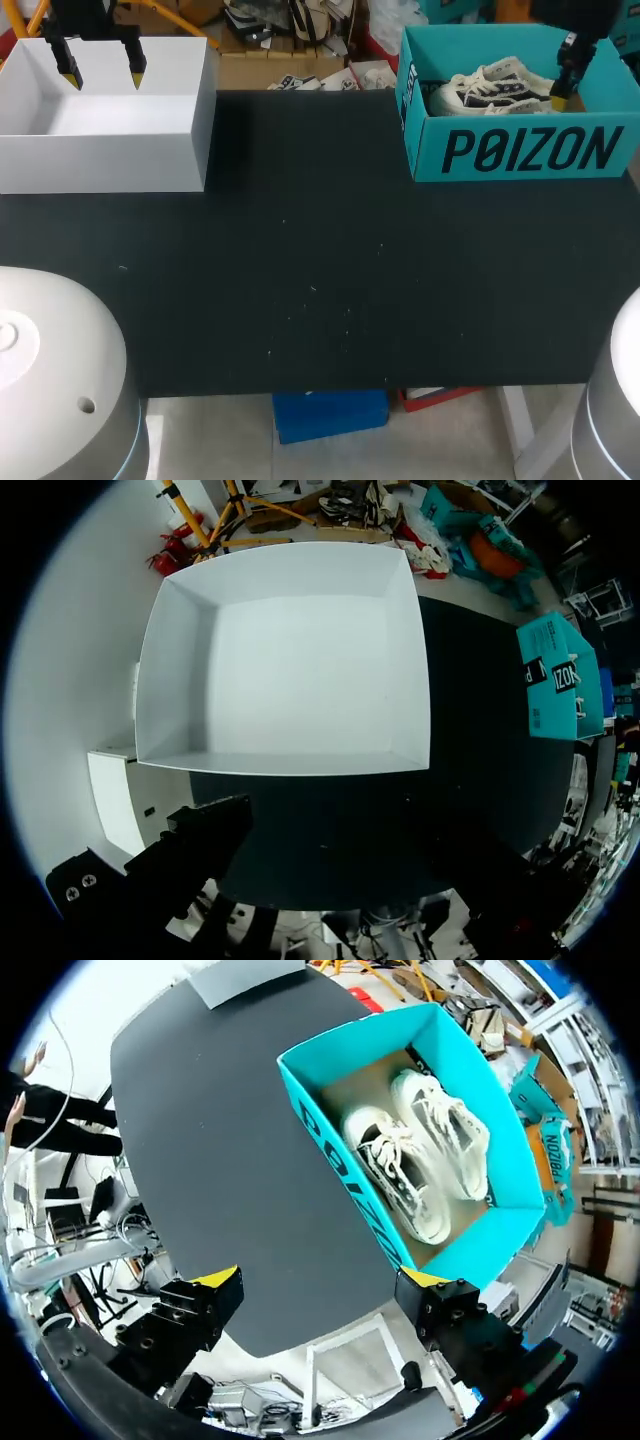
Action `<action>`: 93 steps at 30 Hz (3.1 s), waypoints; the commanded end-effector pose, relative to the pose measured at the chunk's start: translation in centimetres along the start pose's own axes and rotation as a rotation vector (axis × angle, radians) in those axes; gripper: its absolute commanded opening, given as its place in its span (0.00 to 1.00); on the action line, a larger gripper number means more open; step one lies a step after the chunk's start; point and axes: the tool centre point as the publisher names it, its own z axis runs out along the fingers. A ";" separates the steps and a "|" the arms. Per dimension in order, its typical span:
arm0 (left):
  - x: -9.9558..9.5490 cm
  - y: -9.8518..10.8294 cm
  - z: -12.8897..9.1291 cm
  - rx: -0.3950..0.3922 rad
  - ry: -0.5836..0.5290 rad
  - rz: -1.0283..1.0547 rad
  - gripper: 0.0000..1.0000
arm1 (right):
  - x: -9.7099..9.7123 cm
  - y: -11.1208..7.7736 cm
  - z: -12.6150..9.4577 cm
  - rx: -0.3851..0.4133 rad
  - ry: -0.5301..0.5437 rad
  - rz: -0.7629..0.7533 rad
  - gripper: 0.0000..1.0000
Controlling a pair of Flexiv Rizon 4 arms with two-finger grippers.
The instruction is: Take the shoe out of the shoebox, open the shoe tongue, remove and reinsert the insole, then place the shoe into the shoebox
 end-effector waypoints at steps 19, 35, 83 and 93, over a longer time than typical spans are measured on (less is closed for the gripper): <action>0.0 0.0 0.0 0.000 0.000 0.000 1.00 | -2.7 4.5 0.9 -0.058 -0.069 -0.405 1.00; 0.0 0.0 0.0 0.000 0.000 0.000 1.00 | -7.2 8.2 3.3 -0.044 -0.087 -0.482 1.00; 0.0 0.0 0.0 0.000 0.000 0.000 1.00 | -15.9 9.0 17.5 -0.054 -0.025 -0.448 0.45; 0.0 0.0 0.0 0.000 0.000 0.000 1.00 | -15.6 9.4 20.0 -0.065 0.000 -0.461 0.46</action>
